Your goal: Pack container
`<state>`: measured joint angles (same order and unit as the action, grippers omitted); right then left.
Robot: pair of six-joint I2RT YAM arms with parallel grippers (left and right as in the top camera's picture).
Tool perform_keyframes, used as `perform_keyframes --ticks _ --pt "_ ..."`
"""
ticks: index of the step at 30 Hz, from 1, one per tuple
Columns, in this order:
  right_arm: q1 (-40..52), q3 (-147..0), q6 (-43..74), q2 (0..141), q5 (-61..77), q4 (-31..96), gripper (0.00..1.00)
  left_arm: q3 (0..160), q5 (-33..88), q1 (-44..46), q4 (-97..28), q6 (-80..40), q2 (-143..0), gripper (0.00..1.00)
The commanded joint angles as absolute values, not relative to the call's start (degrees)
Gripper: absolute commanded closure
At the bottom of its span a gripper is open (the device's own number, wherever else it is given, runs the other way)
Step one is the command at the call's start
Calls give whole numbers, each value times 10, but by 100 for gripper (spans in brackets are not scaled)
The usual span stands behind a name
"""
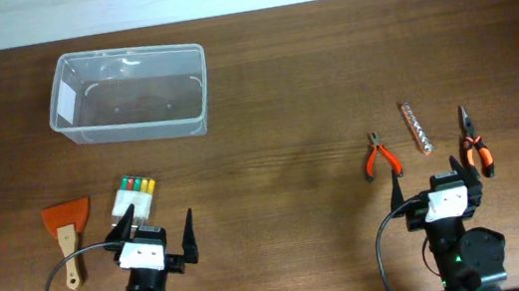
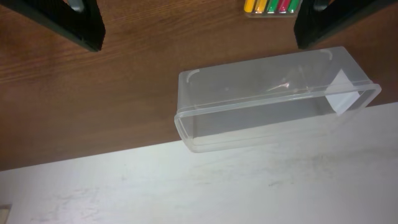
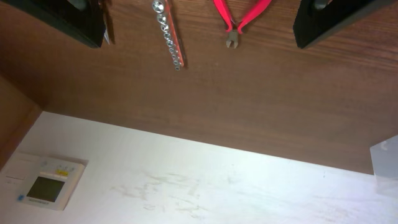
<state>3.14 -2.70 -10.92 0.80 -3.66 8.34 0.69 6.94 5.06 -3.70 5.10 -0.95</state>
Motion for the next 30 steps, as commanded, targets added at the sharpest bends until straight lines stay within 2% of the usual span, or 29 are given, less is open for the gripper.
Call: perform_keyframes --ticks 1,23,30 --pt "30 -22 -106 2 -48 83 1 5 81 47 -39 55 -3 1" --pt "30 -22 -105 2 -48 81 1 5 81 47 -39 55 -3 1" --pt "30 -22 -52 4 3 85 1 5 73 47 -39 55 -4 1"
